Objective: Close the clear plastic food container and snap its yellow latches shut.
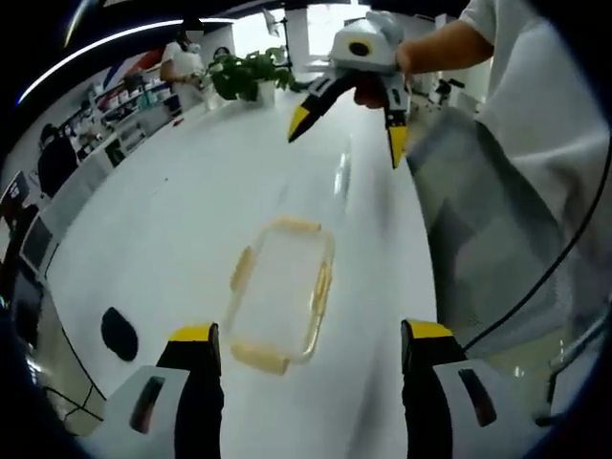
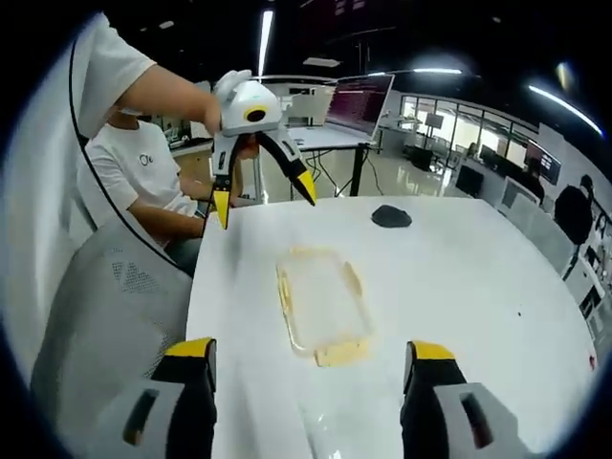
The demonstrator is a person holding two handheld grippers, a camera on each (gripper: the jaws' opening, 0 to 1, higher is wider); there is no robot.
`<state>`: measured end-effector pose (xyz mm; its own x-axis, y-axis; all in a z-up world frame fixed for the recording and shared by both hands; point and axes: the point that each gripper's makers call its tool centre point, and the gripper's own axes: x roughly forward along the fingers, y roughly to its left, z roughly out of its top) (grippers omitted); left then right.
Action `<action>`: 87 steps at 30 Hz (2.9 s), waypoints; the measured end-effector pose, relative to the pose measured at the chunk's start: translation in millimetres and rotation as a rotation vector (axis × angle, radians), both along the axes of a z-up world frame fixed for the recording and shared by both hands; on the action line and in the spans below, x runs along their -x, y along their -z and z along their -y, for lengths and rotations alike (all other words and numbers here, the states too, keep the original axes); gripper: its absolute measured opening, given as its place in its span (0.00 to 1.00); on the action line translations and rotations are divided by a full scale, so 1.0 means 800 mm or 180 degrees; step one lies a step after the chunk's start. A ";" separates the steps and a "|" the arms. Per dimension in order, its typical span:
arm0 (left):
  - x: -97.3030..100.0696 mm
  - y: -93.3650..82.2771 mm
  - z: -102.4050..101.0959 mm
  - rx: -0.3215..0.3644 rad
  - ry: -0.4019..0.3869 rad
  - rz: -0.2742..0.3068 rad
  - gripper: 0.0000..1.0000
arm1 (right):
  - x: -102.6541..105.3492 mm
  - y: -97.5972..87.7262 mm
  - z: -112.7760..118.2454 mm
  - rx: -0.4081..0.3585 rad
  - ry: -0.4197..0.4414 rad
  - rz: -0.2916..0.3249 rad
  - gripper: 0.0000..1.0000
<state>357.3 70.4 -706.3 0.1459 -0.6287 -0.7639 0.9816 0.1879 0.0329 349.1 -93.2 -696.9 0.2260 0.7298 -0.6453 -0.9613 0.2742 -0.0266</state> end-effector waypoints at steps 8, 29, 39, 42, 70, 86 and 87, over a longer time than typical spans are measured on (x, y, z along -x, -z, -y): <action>-0.008 0.009 -0.010 -0.0126 0.0114 -0.0005 0.75 | -0.004 0.014 -0.004 0.0059 -0.0028 -0.0062 0.80; -0.031 0.033 -0.023 -0.0244 0.0296 -0.0057 0.71 | -0.017 0.038 -0.006 0.0242 -0.0136 -0.0107 0.75; -0.038 0.046 -0.025 -0.0305 0.0369 -0.0079 0.69 | -0.037 0.046 -0.005 0.0345 -0.0183 -0.0054 0.67; -0.040 0.050 -0.026 -0.0317 0.0374 -0.0092 0.68 | -0.042 0.047 -0.005 0.0358 -0.0190 -0.0055 0.67; -0.051 0.087 -0.030 -0.0463 0.0614 -0.0160 0.59 | -0.052 0.089 -0.012 0.0627 -0.0410 -0.0138 0.59; -0.056 0.102 -0.026 -0.0488 0.0700 -0.0203 0.52 | -0.054 0.107 -0.017 0.0735 -0.0524 -0.0169 0.56; -0.057 0.103 -0.026 -0.0491 0.0702 -0.0202 0.52 | -0.054 0.107 -0.017 0.0739 -0.0527 -0.0167 0.56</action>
<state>402.5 91.1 -788.4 -0.0326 -0.5154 -0.8563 0.9993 -0.0329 -0.0182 392.2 -79.3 -782.6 0.0782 0.5853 -0.8070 -0.9942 0.1059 -0.0195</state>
